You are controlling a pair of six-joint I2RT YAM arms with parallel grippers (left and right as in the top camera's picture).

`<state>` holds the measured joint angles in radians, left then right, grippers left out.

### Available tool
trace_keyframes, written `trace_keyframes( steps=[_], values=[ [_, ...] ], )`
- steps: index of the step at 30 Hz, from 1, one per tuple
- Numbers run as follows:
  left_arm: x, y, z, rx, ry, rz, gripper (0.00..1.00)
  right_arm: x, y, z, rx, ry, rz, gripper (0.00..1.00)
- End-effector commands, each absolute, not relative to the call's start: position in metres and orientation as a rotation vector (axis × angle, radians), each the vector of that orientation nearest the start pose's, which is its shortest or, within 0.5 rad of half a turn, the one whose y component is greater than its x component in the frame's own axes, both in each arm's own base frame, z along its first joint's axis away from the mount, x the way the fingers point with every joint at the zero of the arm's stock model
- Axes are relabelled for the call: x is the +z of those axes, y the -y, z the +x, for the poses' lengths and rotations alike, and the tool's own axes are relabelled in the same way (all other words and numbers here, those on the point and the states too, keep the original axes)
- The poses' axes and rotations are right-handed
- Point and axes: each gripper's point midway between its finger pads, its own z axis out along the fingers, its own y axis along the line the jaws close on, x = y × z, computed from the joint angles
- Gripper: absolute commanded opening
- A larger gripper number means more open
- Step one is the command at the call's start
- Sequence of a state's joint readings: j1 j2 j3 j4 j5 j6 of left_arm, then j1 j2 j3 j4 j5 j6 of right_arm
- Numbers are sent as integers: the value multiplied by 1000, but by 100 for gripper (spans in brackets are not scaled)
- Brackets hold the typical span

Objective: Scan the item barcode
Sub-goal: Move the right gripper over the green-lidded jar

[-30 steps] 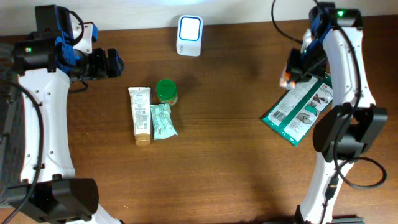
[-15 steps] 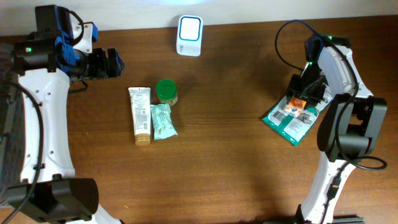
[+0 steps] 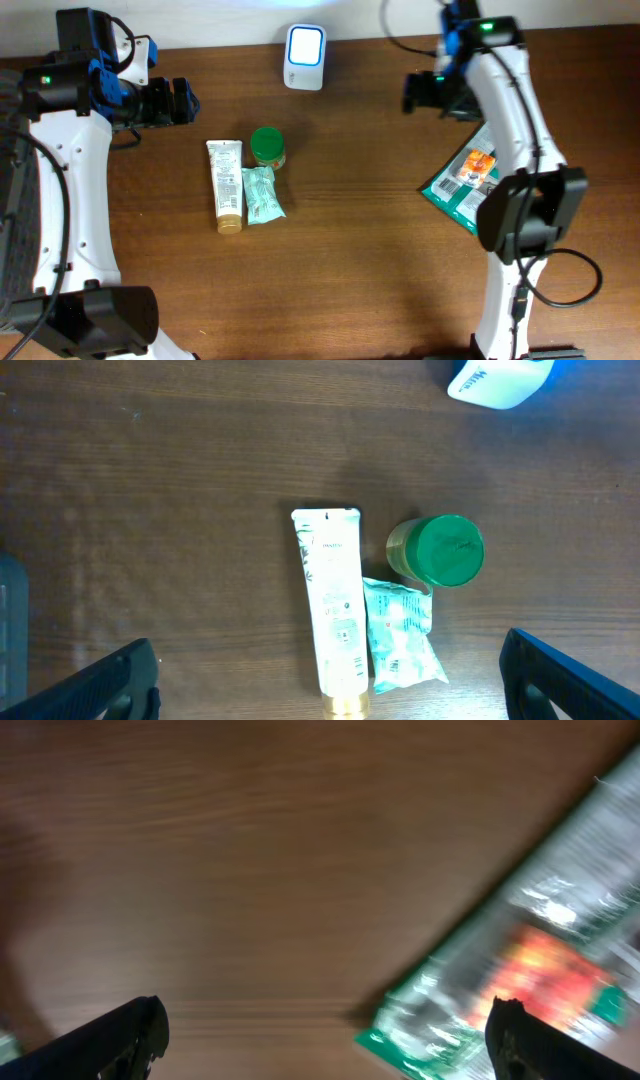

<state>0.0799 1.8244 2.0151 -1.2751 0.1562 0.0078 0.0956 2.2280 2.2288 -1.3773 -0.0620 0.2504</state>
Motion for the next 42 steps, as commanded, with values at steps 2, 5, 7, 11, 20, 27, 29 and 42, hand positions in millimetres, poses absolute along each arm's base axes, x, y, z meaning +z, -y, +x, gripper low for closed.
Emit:
trace_keyframes(
  steps=[2, 5, 7, 11, 20, 27, 29, 42],
  values=[
    [266, -10, 431, -169, -2623, -31, 99, 157, -132, 482, 316, -2846, 2, 98],
    [266, -10, 431, -170, -2623, -31, 99, 164, -175, 487, 365, -2774, -114, 98],
    [266, -10, 431, -169, -2623, -31, 99, 167, -197, 487, 384, -2742, -174, 98],
    [266, -10, 431, -169, -2623, -31, 99, 170, -231, 477, 410, -2719, -263, 98],
    [266, -10, 431, -169, -2623, -31, 99, 167, -269, 459, 433, -2713, -371, 99],
    [266, -10, 431, -169, -2623, -31, 99, 148, -292, 456, 489, -2729, -424, 99],
    [266, -10, 431, -169, -2623, -31, 99, 142, -297, 456, 492, -2729, -435, 99],
    [266, -10, 431, -169, -2623, -31, 99, 112, -355, 475, 555, -2601, -524, 99]
  ],
)
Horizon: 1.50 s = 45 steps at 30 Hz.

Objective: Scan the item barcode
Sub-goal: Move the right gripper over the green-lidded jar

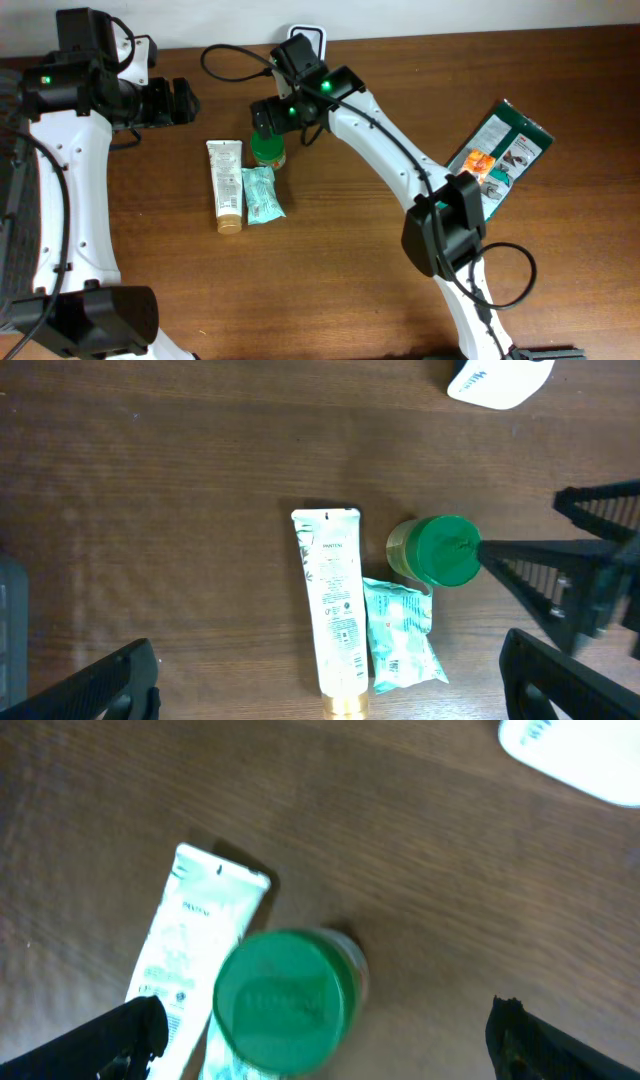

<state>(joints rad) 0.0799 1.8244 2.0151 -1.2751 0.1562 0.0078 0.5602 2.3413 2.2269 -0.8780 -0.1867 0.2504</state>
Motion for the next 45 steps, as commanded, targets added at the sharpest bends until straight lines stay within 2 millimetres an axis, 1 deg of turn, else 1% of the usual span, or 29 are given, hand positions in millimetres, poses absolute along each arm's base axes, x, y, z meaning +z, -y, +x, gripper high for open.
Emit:
trace_keyframes(
  steps=[1, 3, 5, 8, 9, 11, 15, 19, 22, 23, 25, 31, 37, 41, 42, 43, 45],
  values=[
    [266, -10, 431, -169, -2623, -31, 99, 108, -357, 476, 556, -2599, -527, 99],
    [266, -10, 431, -169, -2623, -31, 99, 104, -364, 477, 563, -2587, -539, 99],
    [266, -10, 431, -169, -2623, -31, 99, 98, -367, 477, 564, -2586, -543, 99],
    [266, -10, 431, -170, -2623, -31, 99, 83, -368, 478, 556, -2608, -545, 100],
    [266, -10, 431, -169, -2623, -31, 99, 80, -368, 478, 556, -2612, -545, 100],
    [266, -10, 431, -169, -2623, -31, 99, 79, -370, 476, 556, -2612, -552, 97],
    [266, -10, 431, -169, -2623, -31, 99, 79, -377, 472, 560, -2607, -571, 97],
    [266, -10, 431, -169, -2623, -31, 99, 66, -379, 471, 552, -2623, -576, 96],
    [266, -10, 431, -169, -2623, -31, 99, 62, -379, 470, 549, -2633, -577, 90],
    [266, -10, 431, -169, -2623, -31, 99, 62, -379, 470, 549, -2633, -577, 86],
    [266, -10, 431, -169, -2623, -31, 99, 61, -378, 469, 547, -2636, -577, 81],
    [266, -10, 431, -169, -2623, -31, 99, 58, -375, 465, 535, -2663, -579, 72],
    [266, -10, 431, -169, -2623, -31, 99, 57, -373, 463, 531, -2673, -580, 71],
    [266, -10, 431, -169, -2623, -31, 99, 50, -373, 462, 526, -2685, -581, 70],
    [266, -10, 431, -169, -2623, -31, 99, 50, -373, 462, 525, -2687, -581, 69],
    [266, -10, 431, -169, -2623, -31, 99, 50, -372, 463, 516, -2687, -580, 66],
    [266, -10, 431, -169, -2623, -31, 99, 53, -369, 466, 489, -2677, -573, 65]
  ],
)
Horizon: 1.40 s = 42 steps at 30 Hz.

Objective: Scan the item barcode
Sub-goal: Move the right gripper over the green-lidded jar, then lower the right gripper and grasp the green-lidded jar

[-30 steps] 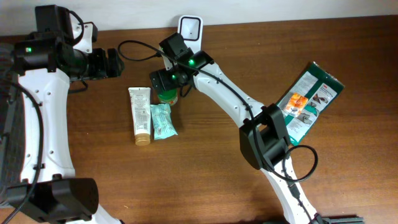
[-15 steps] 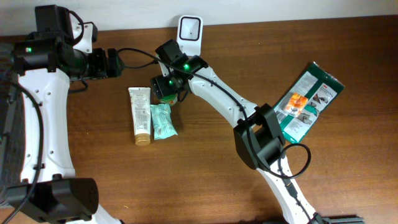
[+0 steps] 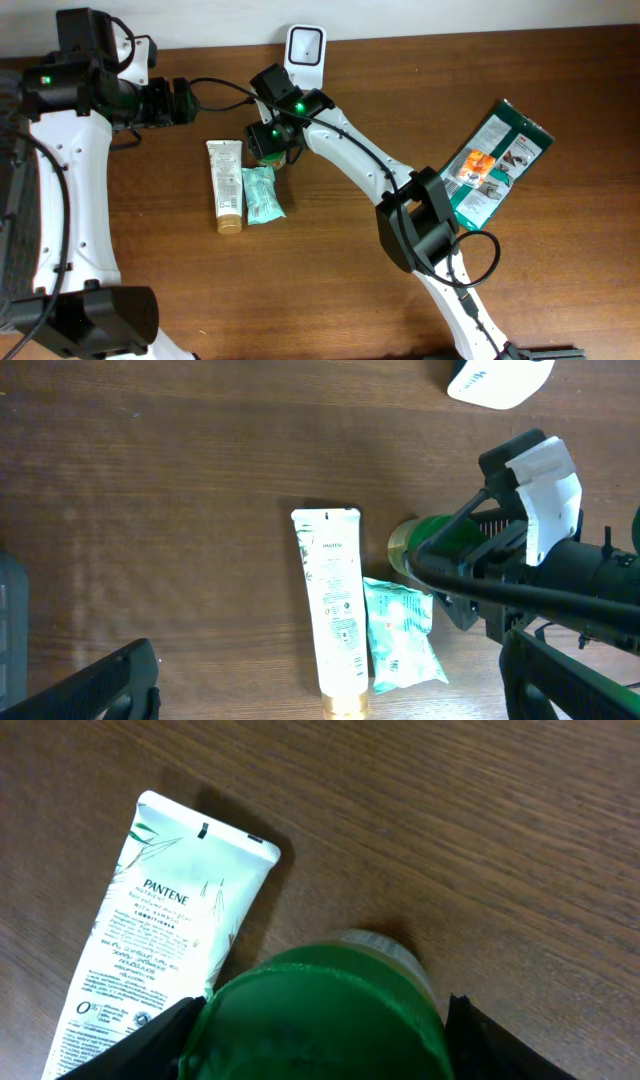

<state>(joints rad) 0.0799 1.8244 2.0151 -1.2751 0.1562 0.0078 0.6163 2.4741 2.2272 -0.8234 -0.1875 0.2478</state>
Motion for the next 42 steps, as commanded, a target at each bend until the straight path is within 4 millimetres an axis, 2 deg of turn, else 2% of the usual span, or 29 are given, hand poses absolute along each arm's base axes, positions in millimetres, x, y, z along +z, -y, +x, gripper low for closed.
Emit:
trace_keyframes(
  steps=[1, 3, 7, 10, 13, 16, 19, 23, 28, 29, 30, 34, 35, 38, 39, 42],
  values=[
    [266, -10, 431, -169, -2623, -31, 99, 55, -367, 467, 488, -2676, -569, 64],
    [266, -10, 431, -169, -2623, -31, 99, 67, -360, 467, 487, -2674, -555, 62],
    [266, -10, 431, -169, -2623, -31, 99, 107, -336, 468, 467, -2656, -579, 62],
    [266, -10, 431, -169, -2623, -31, 99, 133, -304, 462, 411, -2659, -671, 62],
    [266, -10, 431, -169, -2623, -31, 99, 132, -282, 453, 364, -2694, -758, 62],
    [266, -10, 431, -169, -2623, -31, 99, 122, -266, 439, 311, -2715, -956, 62],
    [266, -10, 431, -169, -2623, -31, 99, 119, -262, 434, 296, -2710, -1043, 64],
    [266, -10, 431, -169, -2623, -31, 99, 119, -264, 433, 320, -2712, -1036, 64],
    [266, -10, 431, -169, -2623, -31, 99, 105, -263, 435, 359, -2857, -667, 66],
    [266, -10, 431, -169, -2623, -31, 99, 94, -261, 436, 359, -2916, -464, 68],
    [266, -10, 431, -169, -2623, -31, 99, 88, -261, 436, 361, -2940, -354, 68],
    [266, -10, 431, -170, -2623, -31, 99, 59, -255, 439, 340, -2976, -33, 67],
    [266, -10, 431, -169, -2623, -31, 99, 52, -252, 440, 320, -2974, 13, 67],
    [266, -10, 431, -169, -2623, -31, 99, 51, -252, 442, 327, -2967, 22, 69],
    [266, -10, 431, -169, -2623, -31, 99, 55, -253, 444, 333, -2956, 7, 74],
    [266, -10, 431, -169, -2623, -31, 99, 62, -256, 447, 333, -2929, -144, 76]
  ],
)
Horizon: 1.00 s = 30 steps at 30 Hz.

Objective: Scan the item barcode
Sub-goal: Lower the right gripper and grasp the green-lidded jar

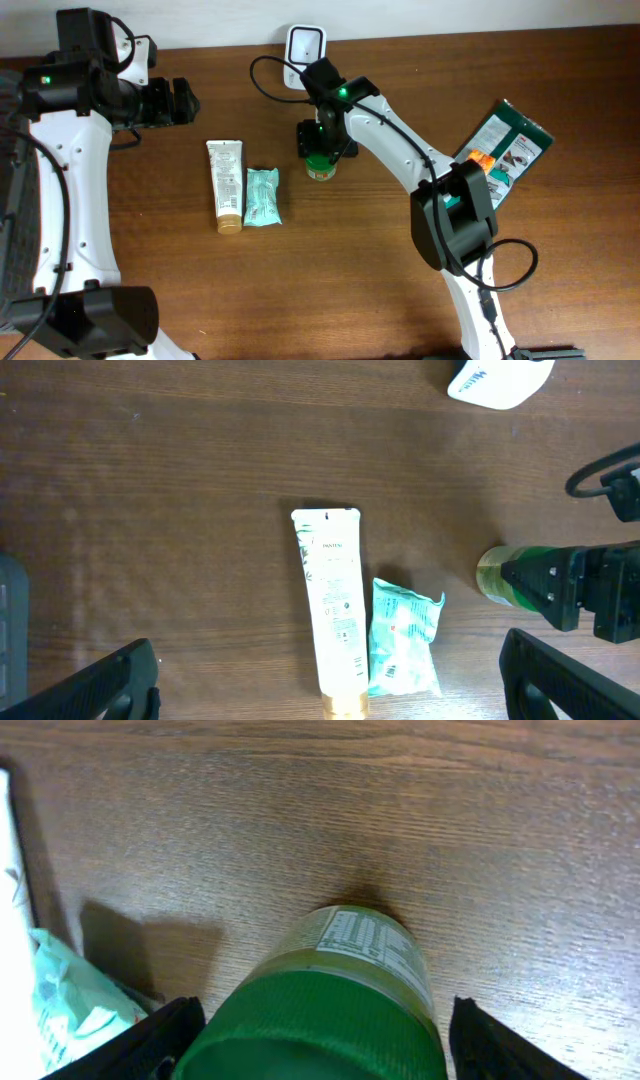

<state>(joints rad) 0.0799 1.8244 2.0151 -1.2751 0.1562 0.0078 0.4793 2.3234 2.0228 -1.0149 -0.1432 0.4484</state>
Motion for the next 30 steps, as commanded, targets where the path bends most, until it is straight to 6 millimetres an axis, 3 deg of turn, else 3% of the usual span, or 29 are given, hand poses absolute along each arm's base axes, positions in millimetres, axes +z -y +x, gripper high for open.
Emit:
trace_keyframes(
  steps=[1, 8, 11, 14, 25, 28, 30],
  values=[
    [266, -10, 431, -169, -2623, -31, 99, 64, -257, 448, 332, -2921, -200, 77],
    [266, -10, 431, -169, -2623, -31, 99, 104, -259, 446, 251, -2739, -890, 84],
    [266, -10, 431, -169, -2623, -31, 99, 103, -256, 441, 224, -2690, -1077, 84],
    [266, -10, 431, -169, -2623, -31, 99, 88, -252, 429, 206, -2683, -1227, 89],
    [266, -10, 431, -169, -2623, -31, 99, 64, -259, 424, 277, -2689, -1241, 91],
    [266, -10, 431, -169, -2623, -31, 99, 64, -255, 429, 271, -2689, -1220, 84],
    [266, -10, 431, -169, -2623, -31, 99, 64, -251, 432, 271, -2702, -1185, 73]
  ],
)
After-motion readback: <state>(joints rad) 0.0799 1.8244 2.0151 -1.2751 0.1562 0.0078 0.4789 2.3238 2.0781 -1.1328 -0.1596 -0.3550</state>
